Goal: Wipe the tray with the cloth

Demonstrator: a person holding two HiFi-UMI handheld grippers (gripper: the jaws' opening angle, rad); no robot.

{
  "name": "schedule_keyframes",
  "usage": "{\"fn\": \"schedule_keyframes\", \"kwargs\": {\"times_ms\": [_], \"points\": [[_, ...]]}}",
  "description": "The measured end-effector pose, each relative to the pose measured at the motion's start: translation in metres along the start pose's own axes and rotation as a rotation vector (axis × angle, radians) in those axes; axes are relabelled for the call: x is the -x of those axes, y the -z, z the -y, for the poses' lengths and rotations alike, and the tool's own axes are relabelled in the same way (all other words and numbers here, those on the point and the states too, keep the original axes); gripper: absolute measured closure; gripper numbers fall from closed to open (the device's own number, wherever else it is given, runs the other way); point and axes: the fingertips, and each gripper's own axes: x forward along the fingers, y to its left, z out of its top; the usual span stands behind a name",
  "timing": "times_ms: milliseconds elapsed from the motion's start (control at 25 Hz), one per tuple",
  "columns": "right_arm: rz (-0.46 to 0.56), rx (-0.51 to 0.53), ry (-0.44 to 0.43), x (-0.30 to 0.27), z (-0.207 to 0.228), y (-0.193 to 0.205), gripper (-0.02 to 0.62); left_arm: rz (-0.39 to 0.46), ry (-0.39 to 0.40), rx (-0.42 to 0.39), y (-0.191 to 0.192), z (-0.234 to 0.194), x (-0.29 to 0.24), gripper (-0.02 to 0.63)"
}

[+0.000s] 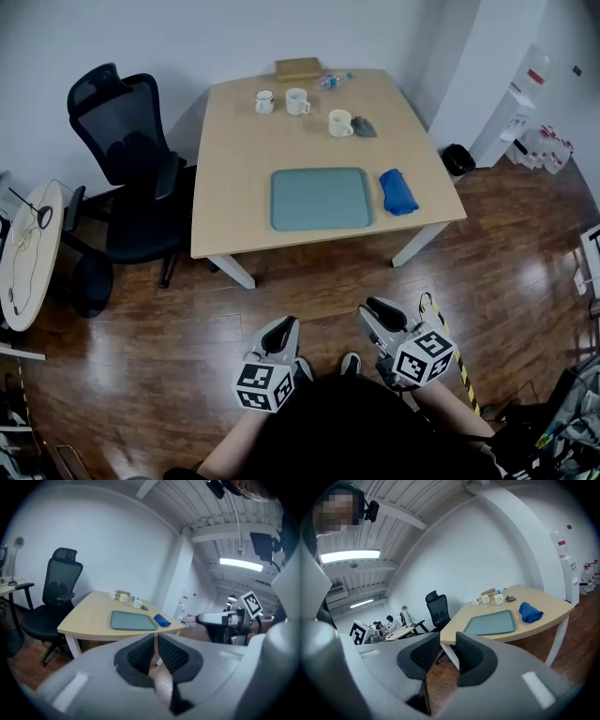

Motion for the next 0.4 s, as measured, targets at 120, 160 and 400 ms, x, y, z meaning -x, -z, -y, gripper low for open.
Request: {"fn": "schedule_keyframes", "kwargs": {"times_ms": [120,160,400], "points": [[-0.001,0.044,-0.014,0.013,-0.003,0.007,0.488,-0.017,0.01,-0.028,0.007,0.019,0.003,0.58],[-0.001,0.061,-0.017,0.016,-0.004,0.009,0.488,-0.019,0.008,-0.035,0.007,0.022,0.005,0.58],[-0.009,0.093,-0.041,0.035,-0.003,0.018,0.488,-0.023,-0.001,-0.042,0.014,0.046,0.009,0.58]]}}
